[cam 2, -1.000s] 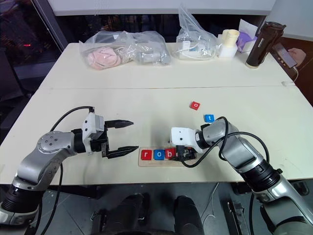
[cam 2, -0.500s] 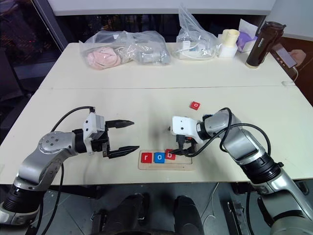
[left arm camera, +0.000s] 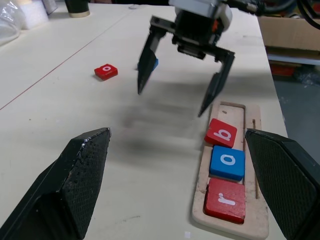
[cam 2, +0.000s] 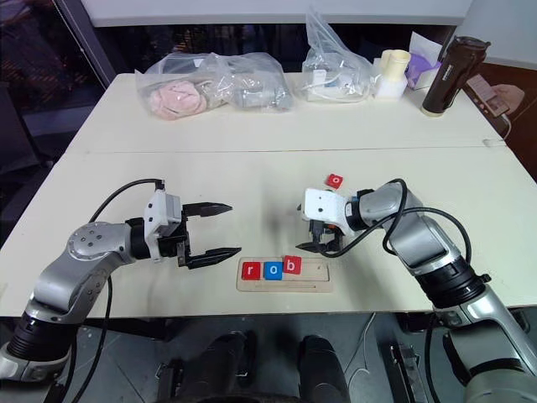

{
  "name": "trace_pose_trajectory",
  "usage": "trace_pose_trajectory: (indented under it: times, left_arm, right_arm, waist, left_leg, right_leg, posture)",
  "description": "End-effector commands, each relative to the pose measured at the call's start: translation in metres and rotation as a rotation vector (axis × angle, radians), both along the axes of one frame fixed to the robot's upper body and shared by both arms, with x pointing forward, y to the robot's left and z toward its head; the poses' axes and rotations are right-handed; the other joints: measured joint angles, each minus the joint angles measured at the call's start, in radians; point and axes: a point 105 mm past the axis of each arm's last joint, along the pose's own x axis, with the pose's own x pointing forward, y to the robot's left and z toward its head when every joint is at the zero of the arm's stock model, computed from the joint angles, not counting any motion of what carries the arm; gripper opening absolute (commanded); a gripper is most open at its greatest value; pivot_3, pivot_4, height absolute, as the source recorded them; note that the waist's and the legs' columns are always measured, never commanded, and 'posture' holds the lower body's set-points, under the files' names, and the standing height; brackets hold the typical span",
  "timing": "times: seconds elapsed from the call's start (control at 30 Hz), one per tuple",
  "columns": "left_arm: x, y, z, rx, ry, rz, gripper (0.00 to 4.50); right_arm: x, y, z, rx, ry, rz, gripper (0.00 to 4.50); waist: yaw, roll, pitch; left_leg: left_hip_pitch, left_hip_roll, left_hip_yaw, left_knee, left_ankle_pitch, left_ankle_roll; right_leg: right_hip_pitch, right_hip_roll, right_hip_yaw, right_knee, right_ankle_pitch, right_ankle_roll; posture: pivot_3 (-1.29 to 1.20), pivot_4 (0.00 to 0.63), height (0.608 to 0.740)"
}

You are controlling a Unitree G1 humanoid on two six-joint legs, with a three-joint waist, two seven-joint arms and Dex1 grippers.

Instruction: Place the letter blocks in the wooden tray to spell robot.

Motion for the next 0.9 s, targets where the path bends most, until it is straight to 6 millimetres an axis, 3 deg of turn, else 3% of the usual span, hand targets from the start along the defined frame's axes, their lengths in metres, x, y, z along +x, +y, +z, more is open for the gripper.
trace_pose_trajectory:
  times: [0.03,0.4,0.63,0.9]
  left_arm:
    - [-0.002,-0.001,0.007,-0.005,-0.031,-0.013,4.5]
    - [-0.003,-0.002,0.006,-0.009,-0.03,-0.014,4.5]
    - [-0.003,-0.003,0.005,-0.014,-0.026,-0.017,4.5]
    - [-0.003,-0.004,0.005,-0.016,-0.027,-0.016,4.5]
  right_arm:
    - [-0.009,0.012,0.007,0.025,-0.021,0.051,4.46]
    - [-0.02,0.02,0.005,0.041,0.0,0.067,4.46]
    - [-0.008,0.014,0.014,0.043,-0.044,0.025,4.46]
    - [-0.011,0.013,0.001,0.021,-0.02,0.038,4.46]
  waist:
    - [0.0,0.0,0.0]
    - [0.0,0.0,0.0]
    - [0.0,0.0,0.0]
    - [0.0,0.0,0.0]
  left_leg:
    - [0.0,0.0,0.0,0.0,0.0,0.0]
    - [0.0,0.0,0.0,0.001,0.0,0.0]
    - [0.0,0.0,0.0,0.001,0.0,0.0]
    - [0.0,0.0,0.0,0.001,0.0,0.0]
  right_leg:
    - [0.0,0.0,0.0,0.0,0.0,0.0]
    - [0.0,0.0,0.0,0.001,0.0,0.0]
    - [0.0,0.0,0.0,0.001,0.0,0.0]
    - [0.0,0.0,0.0,0.001,0.0,0.0]
  posture:
    - [0.0,0.15,0.738]
    - [0.0,0.15,0.738]
    - [0.0,0.15,0.738]
    - [0.0,0.15,0.738]
